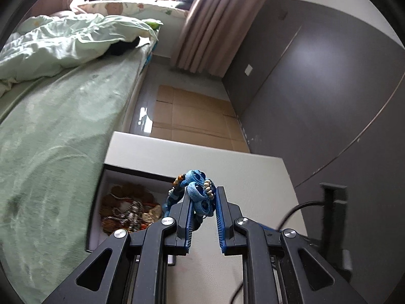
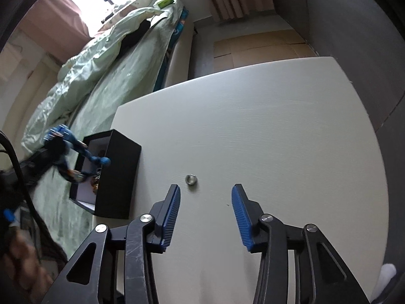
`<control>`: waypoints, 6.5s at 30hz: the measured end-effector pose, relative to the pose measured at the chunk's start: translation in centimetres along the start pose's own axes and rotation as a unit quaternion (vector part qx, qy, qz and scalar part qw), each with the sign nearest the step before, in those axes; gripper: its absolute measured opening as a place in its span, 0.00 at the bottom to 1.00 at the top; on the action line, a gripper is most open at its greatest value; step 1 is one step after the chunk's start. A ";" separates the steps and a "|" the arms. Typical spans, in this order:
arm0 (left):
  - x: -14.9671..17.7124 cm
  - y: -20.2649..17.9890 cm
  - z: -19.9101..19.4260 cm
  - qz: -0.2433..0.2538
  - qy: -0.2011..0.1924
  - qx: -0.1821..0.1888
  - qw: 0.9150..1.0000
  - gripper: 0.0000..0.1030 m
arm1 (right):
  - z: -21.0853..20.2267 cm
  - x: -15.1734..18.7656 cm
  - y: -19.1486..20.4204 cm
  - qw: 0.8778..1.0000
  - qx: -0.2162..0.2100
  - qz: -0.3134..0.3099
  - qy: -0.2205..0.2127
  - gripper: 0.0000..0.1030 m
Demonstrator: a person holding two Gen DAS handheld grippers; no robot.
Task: Organize jewelry
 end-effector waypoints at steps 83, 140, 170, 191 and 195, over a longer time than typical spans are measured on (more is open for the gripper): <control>4.8 3.2 -6.0 -0.048 -0.018 -0.042 0.998 0.89 | -8.0 3.7 5.6 0.993 -0.042 -0.049 -0.101 0.89; 10.5 -5.9 -18.7 0.069 -0.124 -0.121 0.982 1.00 | -21.1 11.6 5.0 0.983 0.039 -0.061 -0.170 1.00; 10.4 -5.9 -18.3 0.075 -0.123 -0.123 0.982 1.00 | -21.0 11.6 4.7 0.982 0.056 -0.054 -0.171 1.00; 10.3 -6.0 -18.2 0.070 -0.124 -0.121 0.982 1.00 | -21.4 11.8 4.3 0.982 0.061 -0.052 -0.174 1.00; 10.3 -5.9 -18.2 0.071 -0.123 -0.122 0.982 1.00 | -21.4 11.8 4.5 0.981 0.062 -0.052 -0.174 1.00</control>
Point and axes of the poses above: each gripper's, at about its wrist camera, not at the fingertips, and z roughly the way its jaws point, y to its left, x to its underside, the point moved 4 cm from there along z, roughly the way its jaws point, and after that the axes turned 8 degrees about y, right-handed, at the moved point
